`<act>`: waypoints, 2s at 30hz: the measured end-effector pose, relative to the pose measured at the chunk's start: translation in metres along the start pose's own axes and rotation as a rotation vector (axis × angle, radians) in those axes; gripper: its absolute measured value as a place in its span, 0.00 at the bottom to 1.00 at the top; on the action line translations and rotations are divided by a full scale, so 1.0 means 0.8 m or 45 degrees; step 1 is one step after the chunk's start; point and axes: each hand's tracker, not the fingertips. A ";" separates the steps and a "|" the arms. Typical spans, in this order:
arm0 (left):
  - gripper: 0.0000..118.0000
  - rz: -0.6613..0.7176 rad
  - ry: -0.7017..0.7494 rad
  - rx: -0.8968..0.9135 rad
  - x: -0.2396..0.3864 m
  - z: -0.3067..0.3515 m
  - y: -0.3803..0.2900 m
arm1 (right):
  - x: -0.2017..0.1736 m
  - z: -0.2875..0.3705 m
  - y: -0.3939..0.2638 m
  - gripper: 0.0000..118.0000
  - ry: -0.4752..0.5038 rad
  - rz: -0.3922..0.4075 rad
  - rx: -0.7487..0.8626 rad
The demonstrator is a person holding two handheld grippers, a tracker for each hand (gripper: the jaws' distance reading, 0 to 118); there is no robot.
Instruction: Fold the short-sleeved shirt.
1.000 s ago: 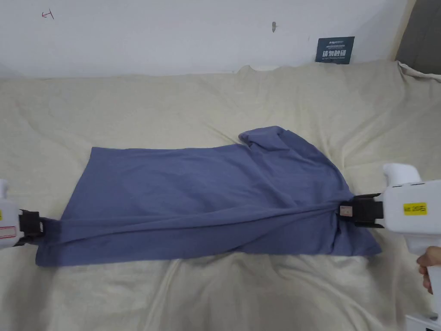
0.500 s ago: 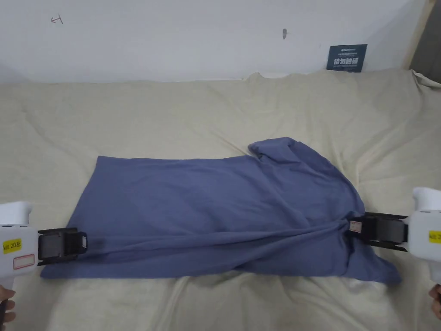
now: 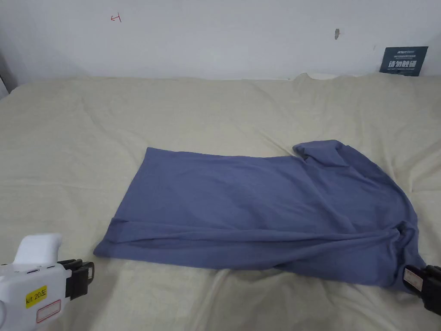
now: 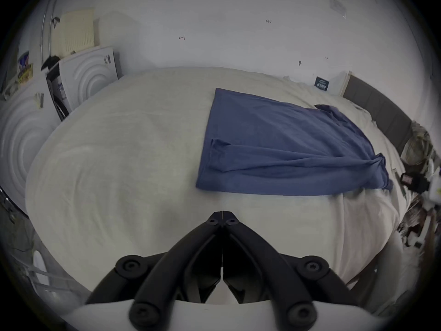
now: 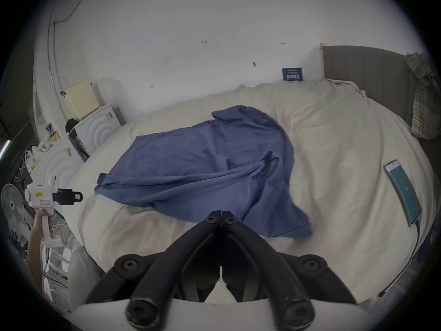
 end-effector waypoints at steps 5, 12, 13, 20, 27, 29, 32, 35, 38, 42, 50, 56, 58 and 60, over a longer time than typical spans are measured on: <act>0.10 -0.069 0.118 0.055 -0.001 -0.025 0.022 | -0.002 -0.011 -0.001 0.00 -0.012 -0.012 -0.023; 0.82 -0.075 0.104 -0.035 -0.016 -0.087 0.045 | 0.001 -0.019 -0.002 0.00 -0.011 -0.002 -0.057; 0.81 -0.078 0.109 -0.066 -0.015 -0.095 0.045 | 0.004 -0.022 -0.002 0.00 -0.012 -0.003 -0.061; 0.66 -0.081 0.132 -0.093 -0.015 -0.115 0.043 | 0.009 -0.026 -0.001 0.00 -0.020 0.005 -0.080; 0.07 -0.202 0.124 -0.106 -0.001 -0.106 0.057 | 0.015 -0.026 -0.005 0.00 -0.031 -0.039 -0.081; 0.06 -0.245 0.130 -0.108 0.004 -0.102 0.059 | 0.018 -0.023 -0.009 0.00 -0.047 -0.048 -0.082; 0.05 -0.194 0.069 -0.043 0.008 -0.083 0.063 | 0.049 -0.019 -0.020 0.00 -0.083 -0.073 -0.069; 0.05 -0.183 0.049 -0.042 0.012 -0.072 0.065 | 0.081 -0.014 -0.032 0.30 -0.114 -0.074 -0.046; 0.05 -0.176 0.055 -0.031 0.013 -0.067 0.068 | 0.051 0.008 -0.022 0.83 -0.202 -0.040 -0.069; 0.05 -0.162 0.048 -0.028 0.014 -0.066 0.066 | 0.090 -0.022 -0.020 0.83 -0.214 -0.042 -0.078; 0.05 -0.112 0.034 -0.051 0.005 -0.068 0.060 | 0.098 -0.098 -0.001 0.77 -0.167 -0.053 -0.263; 0.05 -0.112 0.034 -0.061 0.005 -0.067 0.060 | 0.079 -0.077 0.005 0.06 -0.200 0.116 -0.219; 0.05 -0.114 0.037 -0.058 0.006 -0.065 0.060 | 0.073 -0.082 0.012 0.06 -0.218 0.134 -0.240; 0.05 -0.104 0.030 -0.052 0.005 -0.062 0.060 | 0.062 -0.081 0.014 0.06 -0.233 0.173 -0.218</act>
